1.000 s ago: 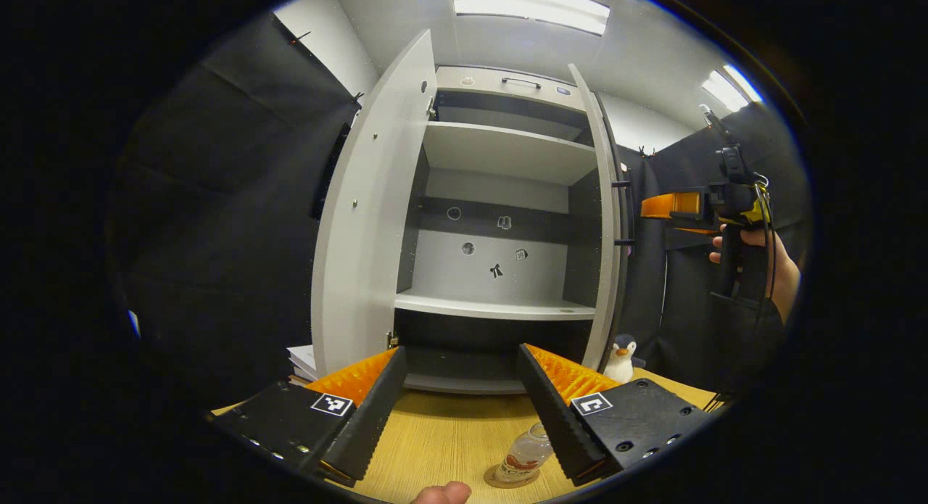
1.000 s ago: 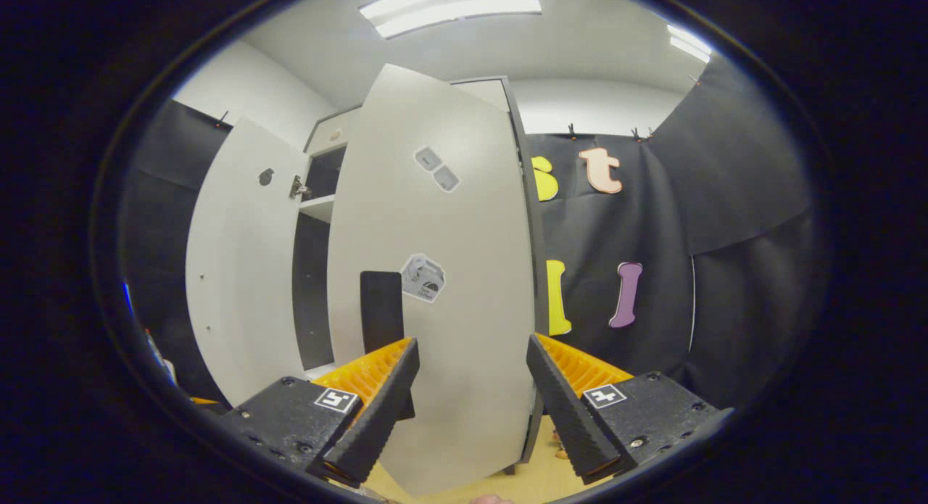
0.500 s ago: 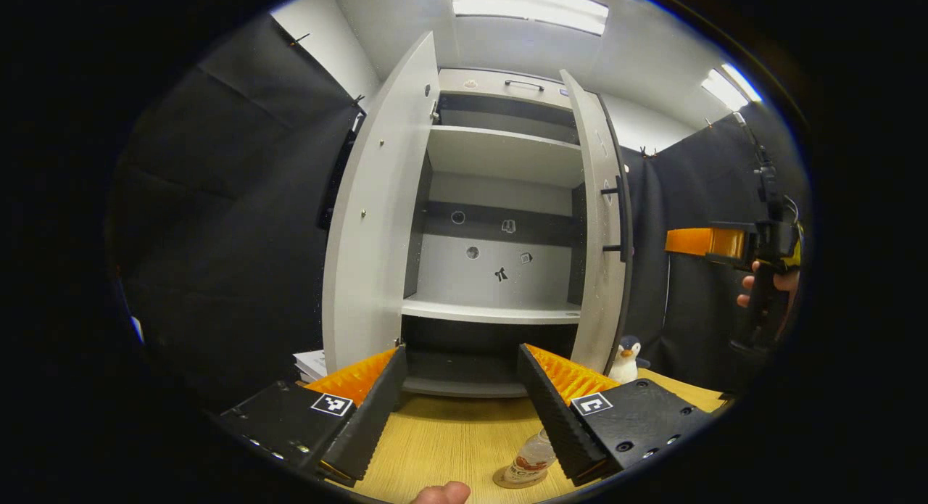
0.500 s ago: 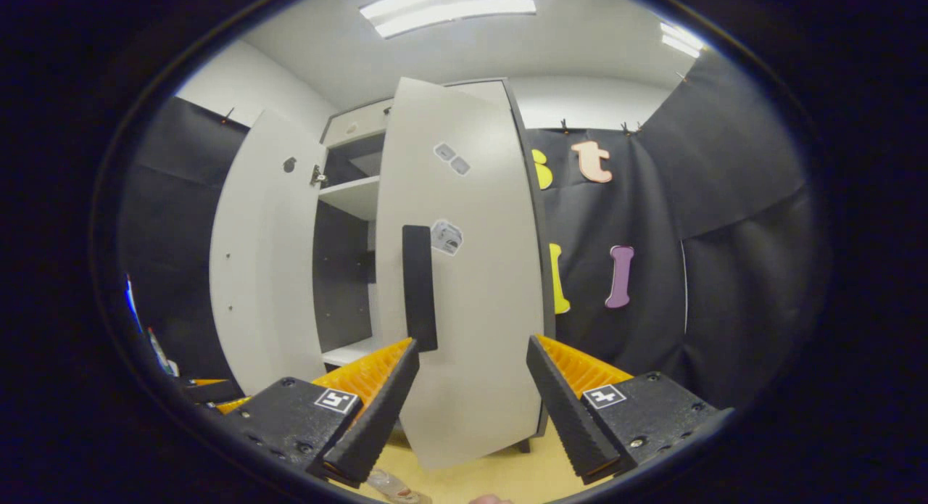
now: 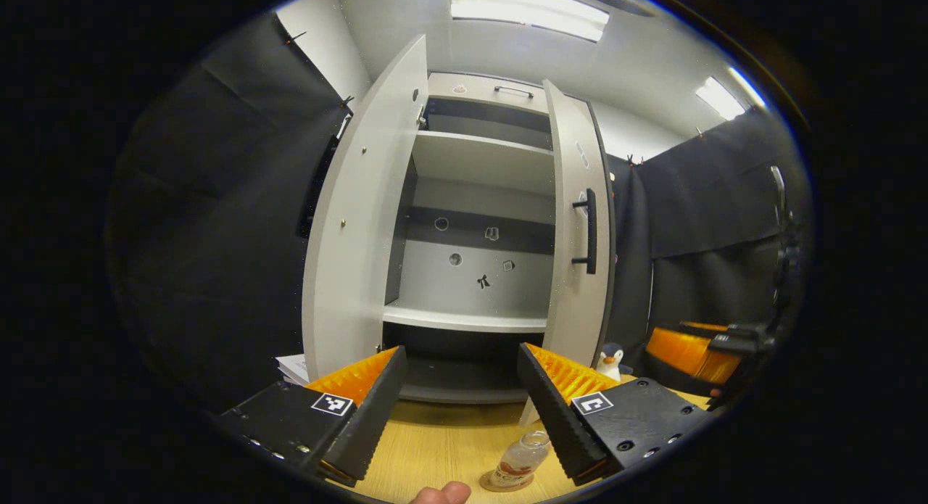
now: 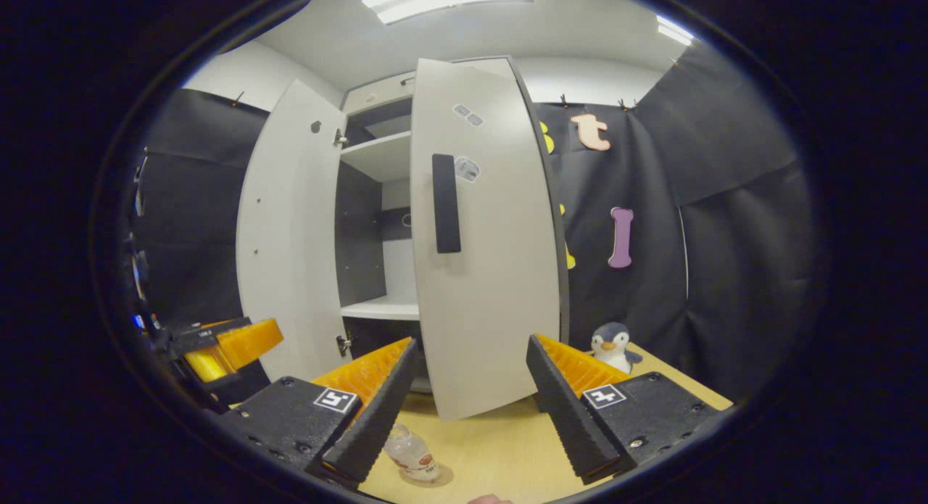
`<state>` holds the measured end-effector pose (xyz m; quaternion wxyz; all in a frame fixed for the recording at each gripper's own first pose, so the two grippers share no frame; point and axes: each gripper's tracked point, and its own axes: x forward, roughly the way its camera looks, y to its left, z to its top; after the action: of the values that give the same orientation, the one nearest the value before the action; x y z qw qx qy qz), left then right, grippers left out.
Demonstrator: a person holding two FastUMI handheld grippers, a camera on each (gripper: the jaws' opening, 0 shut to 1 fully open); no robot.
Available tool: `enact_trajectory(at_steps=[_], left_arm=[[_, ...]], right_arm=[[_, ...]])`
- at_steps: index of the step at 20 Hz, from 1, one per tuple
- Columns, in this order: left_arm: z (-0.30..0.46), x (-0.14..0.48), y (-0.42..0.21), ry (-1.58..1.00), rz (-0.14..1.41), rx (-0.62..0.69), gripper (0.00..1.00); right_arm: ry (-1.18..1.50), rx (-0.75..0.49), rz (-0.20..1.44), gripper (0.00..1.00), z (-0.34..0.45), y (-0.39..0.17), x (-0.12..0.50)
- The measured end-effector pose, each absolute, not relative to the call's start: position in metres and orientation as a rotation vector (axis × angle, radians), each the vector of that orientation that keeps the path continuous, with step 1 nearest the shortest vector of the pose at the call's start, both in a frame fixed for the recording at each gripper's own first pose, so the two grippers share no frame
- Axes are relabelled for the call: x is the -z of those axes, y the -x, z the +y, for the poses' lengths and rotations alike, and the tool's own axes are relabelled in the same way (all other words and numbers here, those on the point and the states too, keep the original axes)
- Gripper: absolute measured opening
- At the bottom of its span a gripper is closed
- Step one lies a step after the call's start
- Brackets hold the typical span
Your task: Grasp the bottle in the cabinet with the left hand and place it on the coaster, then close the right door with the right hand and the left door with the left hand.
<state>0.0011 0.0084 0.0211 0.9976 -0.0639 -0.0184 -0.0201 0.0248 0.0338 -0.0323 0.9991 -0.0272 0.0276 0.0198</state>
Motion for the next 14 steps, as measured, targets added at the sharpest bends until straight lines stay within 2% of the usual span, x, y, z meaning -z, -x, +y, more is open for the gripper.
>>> enact_trajectory(at_steps=[1, 4, 9, 10, 12, 13, 14], left_arm=[[0.02, -0.042, 0.002, 0.155, -0.082, 0.022, 0.94], [0.082, -0.094, 0.009, 0.169, -0.172, -0.085, 0.96], [0.212, -0.118, 0.002, 0.031, -0.208, -0.36, 0.94], [0.223, -0.117, -0.009, 0.014, -0.203, -0.372, 0.99], [0.233, -0.114, -0.035, 0.017, -0.173, -0.366, 0.99], [0.239, -0.113, -0.045, 0.029, -0.16, -0.36, 0.95], [0.243, -0.114, -0.051, 0.035, -0.159, -0.358, 0.99]], right_arm=[[0.047, -0.055, 0.065, 0.98, 0.038, -0.022, 0.039], [0.024, -0.095, 0.076, 0.98, 0.05, -0.019, 0.046], [0.037, -0.138, 0.093, 0.98, 0.058, -0.018, 0.047], [0.044, -0.144, 0.091, 0.98, 0.059, -0.018, 0.045], [0.059, -0.149, 0.093, 0.98, 0.059, -0.018, 0.045], [0.063, -0.143, 0.092, 0.98, 0.056, -0.017, 0.044], [0.065, -0.136, 0.091, 0.98, 0.053, -0.016, 0.043]])
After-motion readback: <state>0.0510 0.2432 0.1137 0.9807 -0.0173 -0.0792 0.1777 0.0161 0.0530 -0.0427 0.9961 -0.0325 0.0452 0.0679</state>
